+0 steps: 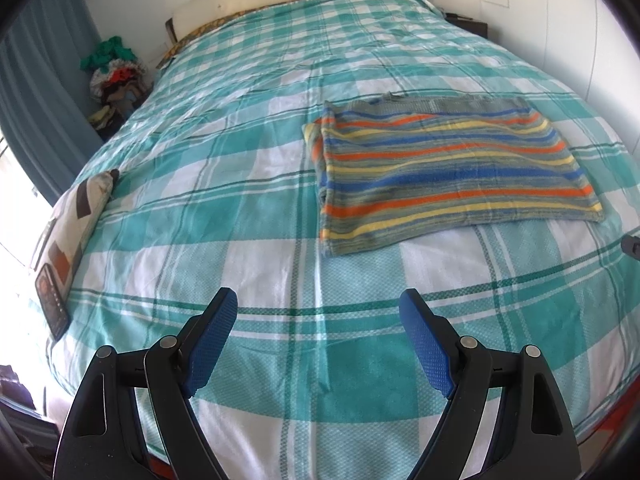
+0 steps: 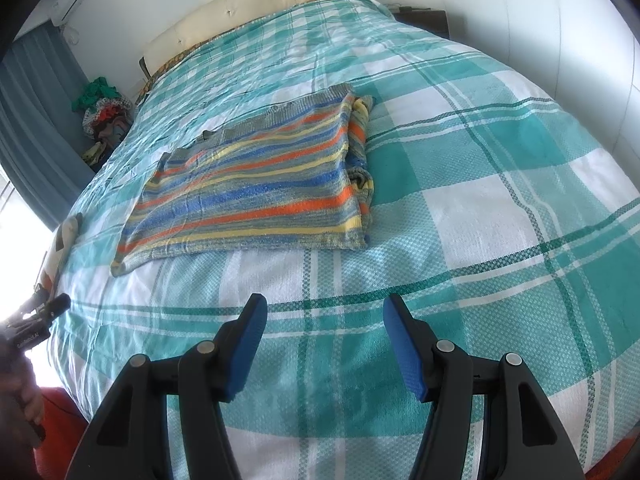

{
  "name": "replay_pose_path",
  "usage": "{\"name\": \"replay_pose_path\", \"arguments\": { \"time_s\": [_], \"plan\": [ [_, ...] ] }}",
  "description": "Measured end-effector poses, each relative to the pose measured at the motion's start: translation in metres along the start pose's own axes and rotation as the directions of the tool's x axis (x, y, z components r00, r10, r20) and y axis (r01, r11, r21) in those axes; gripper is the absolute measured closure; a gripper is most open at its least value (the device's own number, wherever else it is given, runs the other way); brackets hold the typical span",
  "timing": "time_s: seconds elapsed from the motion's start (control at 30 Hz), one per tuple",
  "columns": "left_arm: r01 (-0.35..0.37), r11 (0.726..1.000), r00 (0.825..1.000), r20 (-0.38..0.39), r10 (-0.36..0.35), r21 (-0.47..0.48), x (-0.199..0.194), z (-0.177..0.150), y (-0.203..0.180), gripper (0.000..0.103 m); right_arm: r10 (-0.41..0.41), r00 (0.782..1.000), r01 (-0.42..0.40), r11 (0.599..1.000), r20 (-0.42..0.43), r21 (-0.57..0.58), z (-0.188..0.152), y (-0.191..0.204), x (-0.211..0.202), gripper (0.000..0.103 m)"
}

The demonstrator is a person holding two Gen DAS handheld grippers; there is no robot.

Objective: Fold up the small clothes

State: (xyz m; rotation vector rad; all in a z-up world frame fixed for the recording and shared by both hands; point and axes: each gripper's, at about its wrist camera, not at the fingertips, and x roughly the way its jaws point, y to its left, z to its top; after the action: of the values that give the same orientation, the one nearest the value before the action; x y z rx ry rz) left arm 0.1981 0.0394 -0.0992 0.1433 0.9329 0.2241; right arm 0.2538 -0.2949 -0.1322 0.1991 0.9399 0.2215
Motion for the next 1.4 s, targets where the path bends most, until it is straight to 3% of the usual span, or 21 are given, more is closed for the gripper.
{"name": "replay_pose_path", "arguments": {
  "time_s": [0.4,0.57,0.7,0.8,0.93,1.0,1.1,1.13,1.2,1.27,1.3,1.33,1.37,1.4],
  "plan": [
    [0.031,0.997,0.999,-0.011,-0.031,0.064,0.009,0.011,-0.039,0.018,0.016,1.0,-0.016,1.0,-0.007,0.019,0.004,-0.01,0.002,0.043],
    [0.135,0.977,0.991,-0.019,-0.134,0.163,0.01,0.011,-0.083,0.018,0.05,0.998,-0.049,0.998,-0.032,0.037,0.014,-0.017,0.007,0.043],
    [0.247,0.924,0.967,-0.012,-0.254,0.293,0.007,0.018,-0.141,0.018,0.054,0.999,-0.054,0.996,-0.004,0.065,0.047,-0.033,0.008,0.043],
    [0.336,0.86,0.932,-0.003,-0.362,0.384,0.002,0.029,-0.189,0.018,0.061,0.998,-0.061,0.997,0.013,0.038,0.082,-0.043,0.014,0.043],
    [0.369,0.785,0.895,0.036,-0.444,0.497,0.002,0.048,-0.247,0.018,0.122,0.992,-0.122,0.993,-0.032,-0.002,0.13,-0.05,0.042,0.042],
    [0.392,0.753,0.887,0.002,-0.462,0.529,0.016,0.057,-0.277,0.018,0.176,0.982,-0.176,0.984,-0.072,0.008,0.152,-0.053,0.066,0.042],
    [0.387,0.75,0.9,-0.043,-0.434,0.536,0.044,0.061,-0.307,0.019,0.243,0.955,-0.235,0.97,-0.168,0.063,0.182,-0.062,0.117,0.042],
    [0.397,0.75,0.9,-0.061,-0.433,0.529,0.051,0.061,-0.311,0.022,0.253,0.948,-0.241,0.967,-0.194,0.084,0.188,-0.064,0.131,0.042],
    [0.44,0.75,0.881,-0.075,-0.467,0.494,0.056,0.063,-0.314,0.029,0.269,0.936,-0.241,0.96,-0.227,0.141,0.201,-0.07,0.159,0.042],
    [0.487,0.74,0.855,-0.083,-0.511,0.463,0.056,0.065,-0.313,0.053,0.298,0.929,-0.258,0.946,-0.218,0.195,0.21,-0.073,0.177,0.042],
    [0.502,0.734,0.848,-0.091,-0.522,0.457,0.055,0.066,-0.314,0.082,0.315,0.924,-0.269,0.938,-0.216,0.22,0.214,-0.073,0.185,0.042],
    [0.485,0.745,0.858,-0.083,-0.508,0.457,0.055,0.069,-0.315,0.094,0.329,0.917,-0.277,0.932,-0.224,0.231,0.22,-0.071,0.194,0.05],
    [0.499,0.745,0.851,-0.088,-0.518,0.443,0.052,0.072,-0.309,0.094,0.314,0.919,-0.267,0.941,-0.237,0.209,0.223,-0.066,0.197,0.066],
    [0.534,0.743,0.832,-0.094,-0.547,0.404,0.05,0.076,-0.3,0.095,0.255,0.935,-0.218,0.961,-0.246,0.168,0.227,-0.061,0.198,0.093]
  ]
}}
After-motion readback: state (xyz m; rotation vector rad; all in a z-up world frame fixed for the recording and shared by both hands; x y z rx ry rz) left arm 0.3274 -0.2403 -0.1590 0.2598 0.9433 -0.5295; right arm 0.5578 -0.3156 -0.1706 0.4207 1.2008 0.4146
